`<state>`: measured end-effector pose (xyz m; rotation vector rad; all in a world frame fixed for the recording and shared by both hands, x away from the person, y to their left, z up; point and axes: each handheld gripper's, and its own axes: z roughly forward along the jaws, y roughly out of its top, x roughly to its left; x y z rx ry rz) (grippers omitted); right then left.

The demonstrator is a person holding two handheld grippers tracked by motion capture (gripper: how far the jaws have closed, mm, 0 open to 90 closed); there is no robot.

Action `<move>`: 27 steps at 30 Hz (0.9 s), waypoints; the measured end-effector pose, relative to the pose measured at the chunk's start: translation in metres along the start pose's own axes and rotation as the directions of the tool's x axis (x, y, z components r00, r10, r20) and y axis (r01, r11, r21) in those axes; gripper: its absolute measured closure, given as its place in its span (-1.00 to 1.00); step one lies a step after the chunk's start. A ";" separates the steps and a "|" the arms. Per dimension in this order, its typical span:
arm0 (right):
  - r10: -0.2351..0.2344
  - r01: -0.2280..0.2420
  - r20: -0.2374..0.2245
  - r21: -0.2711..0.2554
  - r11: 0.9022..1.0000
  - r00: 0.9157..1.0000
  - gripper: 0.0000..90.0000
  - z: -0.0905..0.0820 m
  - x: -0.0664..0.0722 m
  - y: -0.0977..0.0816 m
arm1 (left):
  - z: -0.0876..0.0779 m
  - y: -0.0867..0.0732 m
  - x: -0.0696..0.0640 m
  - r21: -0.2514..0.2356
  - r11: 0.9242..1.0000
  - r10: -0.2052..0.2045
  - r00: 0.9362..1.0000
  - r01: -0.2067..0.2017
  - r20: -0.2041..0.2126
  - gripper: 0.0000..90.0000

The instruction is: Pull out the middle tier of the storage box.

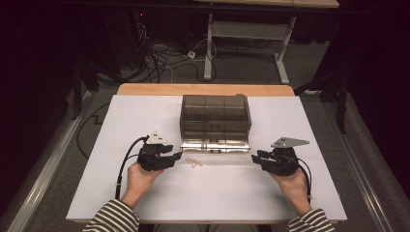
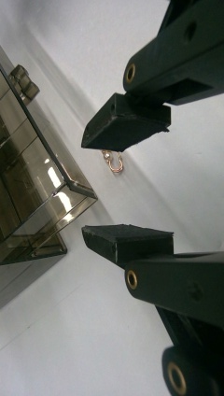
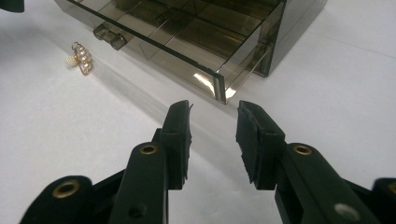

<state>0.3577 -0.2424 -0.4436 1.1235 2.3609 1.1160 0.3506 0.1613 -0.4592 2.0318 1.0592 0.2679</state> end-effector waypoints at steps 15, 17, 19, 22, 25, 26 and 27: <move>0.041 -0.040 0.031 -0.034 0.999 0.999 0.28 -0.014 0.000 -0.010 | -0.018 -0.014 -0.005 -0.087 0.996 0.011 1.000 -0.011 -0.004 0.03; 0.044 -0.042 0.034 -0.041 0.998 0.998 0.27 -0.016 0.001 -0.012 | -0.021 -0.015 -0.005 -0.100 0.995 0.009 1.000 -0.009 -0.006 0.02; 0.043 -0.041 0.035 -0.043 0.998 0.998 0.27 -0.018 0.001 -0.014 | -0.023 -0.016 -0.005 -0.108 0.994 0.007 1.000 -0.007 -0.006 0.02; 0.046 -0.044 0.032 -0.050 0.998 0.998 0.27 -0.021 0.001 -0.016 | -0.026 -0.017 -0.005 -0.124 0.992 0.001 1.000 -0.001 -0.003 0.02; 0.050 -0.048 0.030 -0.057 0.997 0.998 0.25 -0.023 0.001 -0.017 | -0.027 -0.019 -0.006 -0.135 0.991 0.001 1.000 -0.001 0.000 0.00; 0.049 -0.047 0.034 -0.060 0.997 0.998 0.25 -0.024 0.002 -0.018 | -0.027 -0.020 -0.006 -0.136 0.991 0.002 1.000 -0.002 0.000 0.00; 0.048 -0.045 0.040 -0.064 0.997 0.998 0.25 -0.025 0.002 -0.019 | -0.028 -0.020 -0.006 -0.136 0.991 0.005 1.000 -0.005 -0.003 0.00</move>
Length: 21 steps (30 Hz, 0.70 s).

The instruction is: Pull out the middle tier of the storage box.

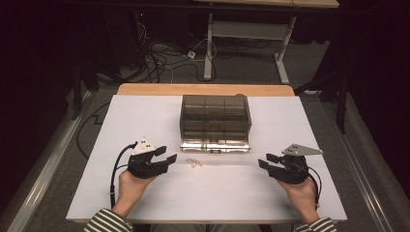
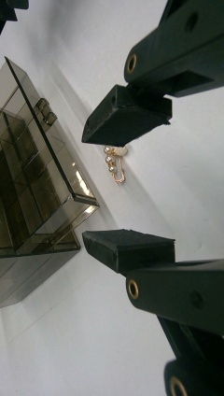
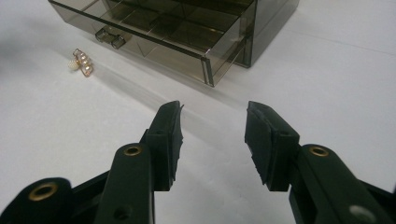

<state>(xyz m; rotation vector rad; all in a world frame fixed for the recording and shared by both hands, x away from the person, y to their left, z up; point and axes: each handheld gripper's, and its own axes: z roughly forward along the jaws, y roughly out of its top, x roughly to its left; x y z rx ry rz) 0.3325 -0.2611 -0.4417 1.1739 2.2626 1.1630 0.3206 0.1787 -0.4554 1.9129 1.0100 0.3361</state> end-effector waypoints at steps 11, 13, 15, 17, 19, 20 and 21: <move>0.022 -0.022 0.015 -0.015 1.000 1.000 0.15 -0.009 -0.002 -0.005 | -0.011 -0.005 0.000 -0.035 0.999 -0.023 1.000 0.022 -0.008 0.00; 0.017 -0.016 0.033 -0.028 0.999 0.999 0.14 -0.011 -0.001 -0.006 | -0.012 -0.007 0.000 -0.038 0.999 -0.031 1.000 0.031 -0.005 0.00; 0.017 -0.016 0.036 -0.030 0.999 0.999 0.14 -0.014 -0.001 -0.007 | -0.014 -0.008 0.000 -0.035 0.999 -0.030 0.999 0.030 -0.010 0.00; 0.016 -0.014 0.038 -0.032 0.999 0.999 0.15 -0.016 -0.001 -0.009 | -0.016 -0.009 -0.001 -0.041 0.999 -0.033 0.999 0.032 -0.016 -0.04; 0.016 -0.014 0.039 -0.036 0.999 0.999 0.15 -0.018 -0.001 -0.011 | -0.018 -0.011 -0.001 -0.048 0.998 -0.036 0.999 0.035 -0.017 -0.06; 0.018 -0.017 0.040 -0.038 0.999 0.999 0.15 -0.019 0.000 -0.012 | -0.020 -0.011 -0.001 -0.054 0.998 -0.041 0.999 0.040 -0.017 -0.06; 0.017 -0.015 0.041 -0.041 0.999 0.999 0.15 -0.020 0.000 -0.013 | -0.022 -0.012 -0.001 -0.057 0.997 -0.044 0.999 0.043 -0.017 -0.06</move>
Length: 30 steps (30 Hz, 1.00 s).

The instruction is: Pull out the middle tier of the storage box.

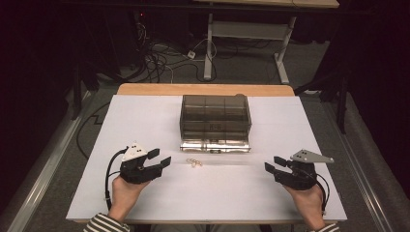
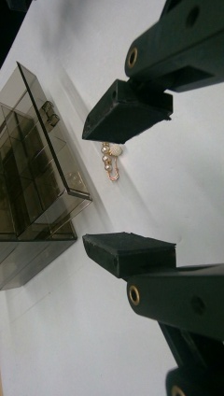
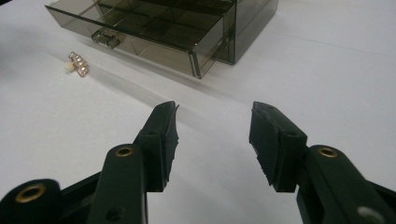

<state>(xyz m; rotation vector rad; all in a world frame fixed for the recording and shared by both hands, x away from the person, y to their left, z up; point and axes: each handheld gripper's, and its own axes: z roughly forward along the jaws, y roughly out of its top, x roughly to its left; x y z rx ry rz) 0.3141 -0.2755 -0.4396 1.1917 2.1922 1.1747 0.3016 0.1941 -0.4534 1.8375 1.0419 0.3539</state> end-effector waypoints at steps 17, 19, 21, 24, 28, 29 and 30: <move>0.016 -0.016 0.012 -0.046 0.999 1.000 0.02 -0.014 -0.005 -0.013 | -0.022 -0.018 0.002 -0.066 0.998 0.003 1.000 -0.005 -0.031 -0.14; 0.017 -0.016 0.012 -0.048 0.999 1.000 0.01 -0.016 -0.005 -0.014 | -0.024 -0.020 0.002 -0.071 0.997 0.005 1.000 -0.007 -0.031 -0.14; 0.020 -0.019 0.014 -0.052 0.998 1.000 0.01 -0.017 -0.004 -0.015 | -0.026 -0.021 0.002 -0.075 0.997 0.006 0.999 -0.009 -0.032 -0.15; 0.023 -0.022 0.014 -0.057 0.998 1.000 -0.01 -0.020 -0.004 -0.017 | -0.030 -0.024 0.001 -0.084 0.996 0.007 0.999 -0.010 -0.038 -0.16; 0.023 -0.022 0.019 -0.063 0.998 1.000 -0.02 -0.023 -0.004 -0.020 | -0.037 -0.027 0.002 -0.096 0.995 0.002 0.999 -0.007 -0.048 -0.18; 0.027 -0.025 0.021 -0.066 0.998 0.999 -0.02 -0.025 -0.005 -0.021 | -0.039 -0.028 0.002 -0.099 0.995 0.003 0.999 -0.008 -0.052 -0.18; 0.029 -0.028 0.022 -0.070 0.997 0.999 -0.02 -0.026 -0.006 -0.022 | -0.041 -0.029 0.002 -0.102 0.995 0.003 0.998 -0.009 -0.055 -0.18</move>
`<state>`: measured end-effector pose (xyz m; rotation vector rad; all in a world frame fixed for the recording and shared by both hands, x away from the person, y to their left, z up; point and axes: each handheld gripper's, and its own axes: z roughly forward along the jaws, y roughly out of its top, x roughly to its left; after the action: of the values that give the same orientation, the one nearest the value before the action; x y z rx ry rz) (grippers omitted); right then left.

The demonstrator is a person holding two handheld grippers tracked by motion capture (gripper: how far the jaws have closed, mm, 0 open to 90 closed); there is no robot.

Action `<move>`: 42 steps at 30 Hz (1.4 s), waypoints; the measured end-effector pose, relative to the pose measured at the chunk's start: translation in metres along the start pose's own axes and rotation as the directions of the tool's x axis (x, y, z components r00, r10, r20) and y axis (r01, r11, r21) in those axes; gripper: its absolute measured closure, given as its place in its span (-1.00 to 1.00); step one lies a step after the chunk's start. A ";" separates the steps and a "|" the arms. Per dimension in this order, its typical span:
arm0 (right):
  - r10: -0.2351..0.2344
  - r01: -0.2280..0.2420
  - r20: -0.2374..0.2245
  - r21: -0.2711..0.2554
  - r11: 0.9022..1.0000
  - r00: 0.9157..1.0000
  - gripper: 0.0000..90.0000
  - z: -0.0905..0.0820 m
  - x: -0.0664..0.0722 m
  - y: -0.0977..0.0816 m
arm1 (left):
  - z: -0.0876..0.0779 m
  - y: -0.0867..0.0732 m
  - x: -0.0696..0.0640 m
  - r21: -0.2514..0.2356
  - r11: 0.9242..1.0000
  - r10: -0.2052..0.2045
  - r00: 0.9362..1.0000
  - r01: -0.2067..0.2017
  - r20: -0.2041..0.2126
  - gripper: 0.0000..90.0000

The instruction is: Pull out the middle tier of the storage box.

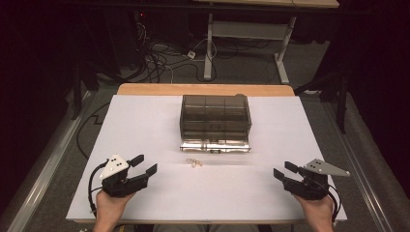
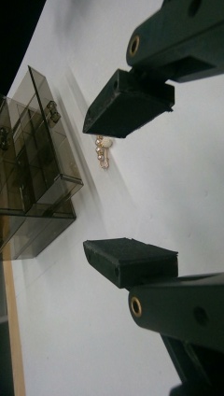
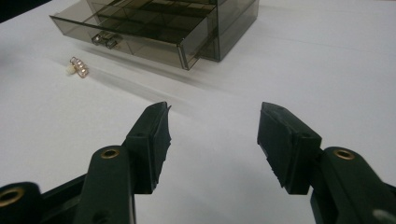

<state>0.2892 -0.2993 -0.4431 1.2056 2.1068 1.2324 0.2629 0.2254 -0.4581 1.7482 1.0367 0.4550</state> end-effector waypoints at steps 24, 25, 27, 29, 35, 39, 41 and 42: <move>0.035 -0.032 0.041 -0.091 0.995 0.999 -0.14 -0.027 -0.005 -0.021 | -0.034 -0.019 0.010 -0.039 0.999 -0.028 0.999 0.026 -0.038 -0.21; 0.037 -0.033 0.044 -0.093 0.995 0.998 -0.15 -0.029 -0.005 -0.024 | -0.035 -0.020 0.010 -0.040 0.999 -0.028 0.999 0.026 -0.037 -0.21; 0.037 -0.033 0.045 -0.095 0.995 0.998 -0.16 -0.030 -0.005 -0.025 | -0.037 -0.021 0.011 -0.039 0.999 -0.029 0.999 0.028 -0.037 -0.21; 0.039 -0.034 0.054 -0.093 0.995 0.998 -0.18 -0.033 -0.006 -0.029 | -0.038 -0.023 0.012 -0.040 0.999 -0.031 0.999 0.029 -0.038 -0.22; 0.061 -0.055 0.057 -0.098 0.994 0.997 -0.20 -0.038 -0.009 -0.036 | -0.046 -0.029 0.016 -0.052 0.997 -0.056 0.997 0.053 -0.044 -0.22; 0.076 -0.070 0.064 -0.093 0.993 0.995 -0.21 -0.037 -0.011 -0.037 | -0.048 -0.031 0.018 -0.062 0.996 -0.070 0.996 0.066 -0.050 -0.22; 0.082 -0.076 0.071 -0.093 0.993 0.994 -0.21 -0.036 -0.012 -0.037 | -0.048 -0.031 0.019 -0.067 0.995 -0.080 0.996 0.077 -0.045 -0.22; 0.083 -0.076 0.074 -0.091 0.993 0.994 -0.22 -0.036 -0.012 -0.037 | -0.049 -0.031 0.020 -0.069 0.995 -0.081 0.996 0.078 -0.042 -0.22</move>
<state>0.2534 -0.3353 -0.4567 1.2884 1.9453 1.2784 0.2261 0.2728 -0.4689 1.6375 1.1071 0.4754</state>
